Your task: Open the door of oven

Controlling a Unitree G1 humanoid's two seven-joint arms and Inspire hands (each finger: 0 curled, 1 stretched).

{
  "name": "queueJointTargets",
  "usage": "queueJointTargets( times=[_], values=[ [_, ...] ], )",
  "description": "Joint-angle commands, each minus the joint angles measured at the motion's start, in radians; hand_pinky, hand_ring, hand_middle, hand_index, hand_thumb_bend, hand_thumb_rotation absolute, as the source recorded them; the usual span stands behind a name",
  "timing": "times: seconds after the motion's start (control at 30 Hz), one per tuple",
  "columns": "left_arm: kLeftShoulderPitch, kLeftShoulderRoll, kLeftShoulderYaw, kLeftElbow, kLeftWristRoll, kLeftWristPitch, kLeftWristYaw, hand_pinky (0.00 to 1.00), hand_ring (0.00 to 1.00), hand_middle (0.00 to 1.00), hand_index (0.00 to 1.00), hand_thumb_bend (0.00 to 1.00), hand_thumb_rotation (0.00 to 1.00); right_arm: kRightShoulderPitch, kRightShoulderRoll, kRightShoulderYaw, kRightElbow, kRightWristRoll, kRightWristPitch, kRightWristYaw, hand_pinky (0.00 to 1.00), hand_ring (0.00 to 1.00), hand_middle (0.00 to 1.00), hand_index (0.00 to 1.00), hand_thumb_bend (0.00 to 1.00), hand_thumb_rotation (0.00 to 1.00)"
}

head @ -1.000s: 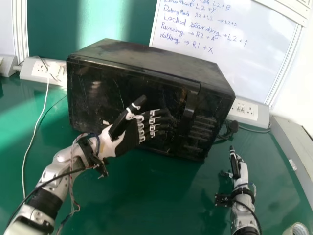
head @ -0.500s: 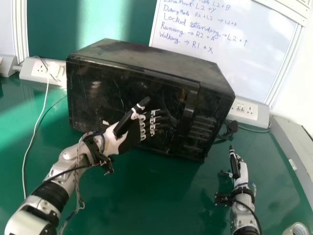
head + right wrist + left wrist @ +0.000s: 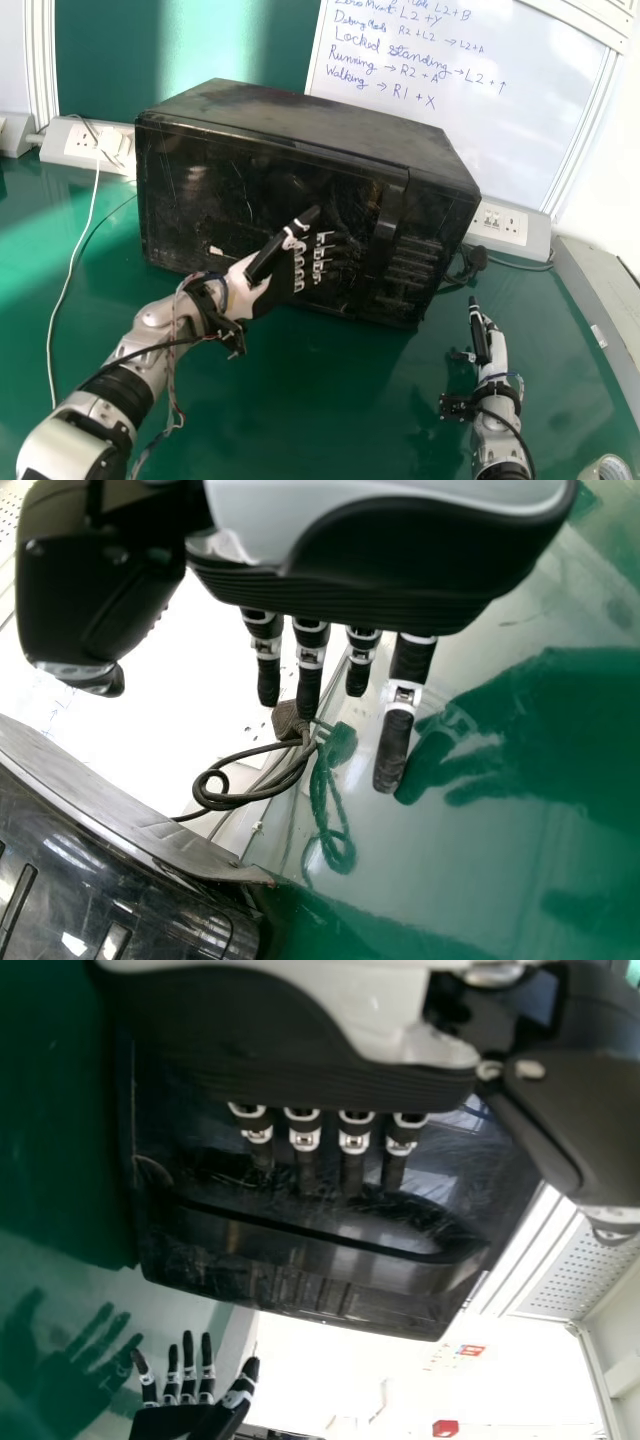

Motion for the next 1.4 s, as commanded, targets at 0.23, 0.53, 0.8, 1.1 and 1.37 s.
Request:
queueJointTargets(
  times=[0.23, 0.53, 0.8, 1.1, 1.37],
  values=[
    [-0.059, -0.033, 0.008, 0.085, 0.025, -0.033, 0.012, 1.0, 1.0, 1.0, 1.0, 1.0, 0.97, 0.018, 0.006, 0.004, 0.021, -0.006, 0.024, 0.003, 0.86, 0.92, 0.93, 0.95, 0.79, 1.0],
    [-0.1, -0.047, 0.033, 0.119, 0.021, -0.011, 0.014, 1.0, 1.0, 1.0, 1.0, 1.0, 0.97, 0.019, 0.007, 0.004, 0.021, -0.006, 0.018, 0.0, 0.82, 0.9, 0.92, 0.94, 0.79, 1.0],
    [-0.117, -0.079, 0.036, 0.142, 0.049, -0.027, 0.079, 1.0, 1.0, 1.0, 1.0, 1.0, 0.97, 0.018, 0.009, 0.005, 0.02, -0.007, 0.021, -0.003, 0.84, 0.9, 0.92, 0.94, 0.79, 1.0],
    [-0.138, -0.097, 0.05, 0.162, 0.055, -0.017, 0.12, 1.0, 1.0, 1.0, 1.0, 1.0, 0.95, 0.016, 0.011, 0.01, 0.02, -0.009, 0.021, -0.009, 0.82, 0.89, 0.91, 0.93, 0.76, 1.0],
    [-0.151, -0.107, 0.059, 0.173, 0.057, -0.021, 0.127, 1.0, 1.0, 1.0, 1.0, 1.0, 0.93, 0.017, 0.013, -0.001, 0.02, 0.003, 0.017, 0.006, 0.82, 0.89, 0.92, 0.94, 0.77, 1.0]
  ],
)
